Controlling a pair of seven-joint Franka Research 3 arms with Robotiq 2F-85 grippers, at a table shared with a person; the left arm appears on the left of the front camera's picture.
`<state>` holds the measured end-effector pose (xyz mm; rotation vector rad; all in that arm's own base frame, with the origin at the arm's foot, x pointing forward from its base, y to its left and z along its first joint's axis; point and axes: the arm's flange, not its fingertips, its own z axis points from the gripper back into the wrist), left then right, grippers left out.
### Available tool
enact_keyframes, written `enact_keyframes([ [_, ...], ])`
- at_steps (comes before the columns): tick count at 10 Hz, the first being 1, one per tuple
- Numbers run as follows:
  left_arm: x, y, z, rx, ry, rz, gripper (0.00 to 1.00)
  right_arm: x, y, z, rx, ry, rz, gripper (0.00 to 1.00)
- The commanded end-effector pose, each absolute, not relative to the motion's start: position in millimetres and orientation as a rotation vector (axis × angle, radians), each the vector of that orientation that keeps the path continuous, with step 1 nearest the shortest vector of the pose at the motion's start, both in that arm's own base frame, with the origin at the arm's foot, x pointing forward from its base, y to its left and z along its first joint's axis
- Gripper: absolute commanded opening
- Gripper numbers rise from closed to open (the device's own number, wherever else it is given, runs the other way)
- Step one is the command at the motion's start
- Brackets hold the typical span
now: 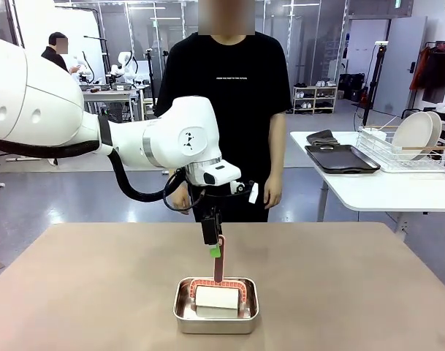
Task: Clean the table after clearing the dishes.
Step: Place the Lint Roller back on top of the Airtight Container.
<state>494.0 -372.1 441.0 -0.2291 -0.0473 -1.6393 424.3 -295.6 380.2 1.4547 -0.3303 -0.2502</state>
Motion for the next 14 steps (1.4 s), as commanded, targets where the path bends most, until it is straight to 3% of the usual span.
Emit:
enact_keyframes([
  [1,505,-351,475,-0.336,-0.061,-1.553,1.00,421,-294,383,1.446,-0.325,-0.250,1.00],
  [5,511,-249,525,-0.613,-0.105,-1.219,1.00,421,-294,383,1.446,-0.325,-0.250,1.00],
  [9,480,-66,531,-0.994,-0.300,-0.728,1.00,421,-294,383,1.446,-0.325,-0.250,1.00],
  [11,452,17,529,-1.094,-0.369,-0.531,1.00,421,-294,383,1.446,-0.325,-0.250,1.00],
  [14,412,140,502,-1.105,-0.452,-0.088,1.00,421,-294,383,1.446,-0.325,-0.250,1.00],
])
